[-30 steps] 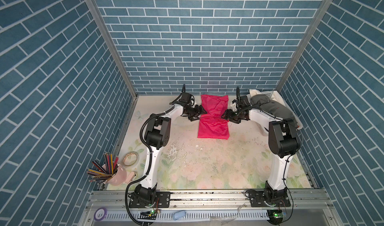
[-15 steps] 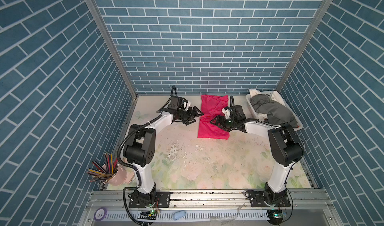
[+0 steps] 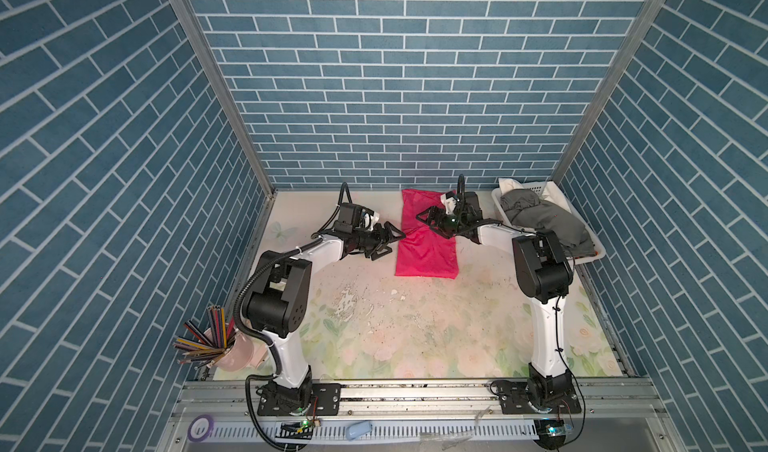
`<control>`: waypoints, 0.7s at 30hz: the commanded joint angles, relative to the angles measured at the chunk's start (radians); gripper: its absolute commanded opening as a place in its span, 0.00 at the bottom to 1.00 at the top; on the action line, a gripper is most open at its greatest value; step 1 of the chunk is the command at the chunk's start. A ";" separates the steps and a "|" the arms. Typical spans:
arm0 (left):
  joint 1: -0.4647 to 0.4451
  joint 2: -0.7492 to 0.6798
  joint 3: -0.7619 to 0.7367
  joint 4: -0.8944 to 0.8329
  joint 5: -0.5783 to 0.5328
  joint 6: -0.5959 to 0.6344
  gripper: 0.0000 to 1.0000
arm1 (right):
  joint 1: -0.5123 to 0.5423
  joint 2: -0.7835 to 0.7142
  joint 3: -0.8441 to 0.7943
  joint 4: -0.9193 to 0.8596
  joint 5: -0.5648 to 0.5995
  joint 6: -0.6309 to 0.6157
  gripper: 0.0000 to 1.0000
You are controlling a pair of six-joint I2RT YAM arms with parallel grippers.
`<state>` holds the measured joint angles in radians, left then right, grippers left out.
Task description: Fold and stack the t-shirts
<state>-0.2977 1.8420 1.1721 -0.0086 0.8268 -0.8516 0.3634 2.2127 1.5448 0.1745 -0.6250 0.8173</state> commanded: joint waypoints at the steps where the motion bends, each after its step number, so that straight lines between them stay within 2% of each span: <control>1: -0.002 -0.014 -0.009 -0.032 -0.035 0.041 0.85 | -0.037 -0.007 0.030 -0.018 0.000 0.031 0.92; 6: -0.026 -0.003 0.012 -0.109 -0.074 0.055 0.85 | -0.041 -0.164 -0.048 -0.182 0.050 -0.083 0.97; 11: -0.027 -0.053 -0.064 -0.135 -0.093 0.042 0.85 | 0.027 -0.500 -0.394 -0.311 0.290 -0.141 0.98; 13: -0.028 -0.079 -0.101 -0.130 -0.104 0.042 0.85 | 0.078 -0.613 -0.519 -0.353 0.382 -0.119 0.98; 16: -0.035 -0.090 -0.140 -0.098 -0.083 0.004 0.85 | 0.131 -0.728 -0.702 -0.318 0.428 -0.014 0.96; 21: -0.068 -0.132 -0.212 -0.030 -0.060 -0.078 0.85 | 0.173 -0.826 -0.909 -0.214 0.487 0.115 0.87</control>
<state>-0.3492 1.7538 0.9955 -0.0792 0.7551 -0.8787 0.5335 1.4075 0.7010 -0.0677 -0.2317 0.8265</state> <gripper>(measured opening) 0.846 0.880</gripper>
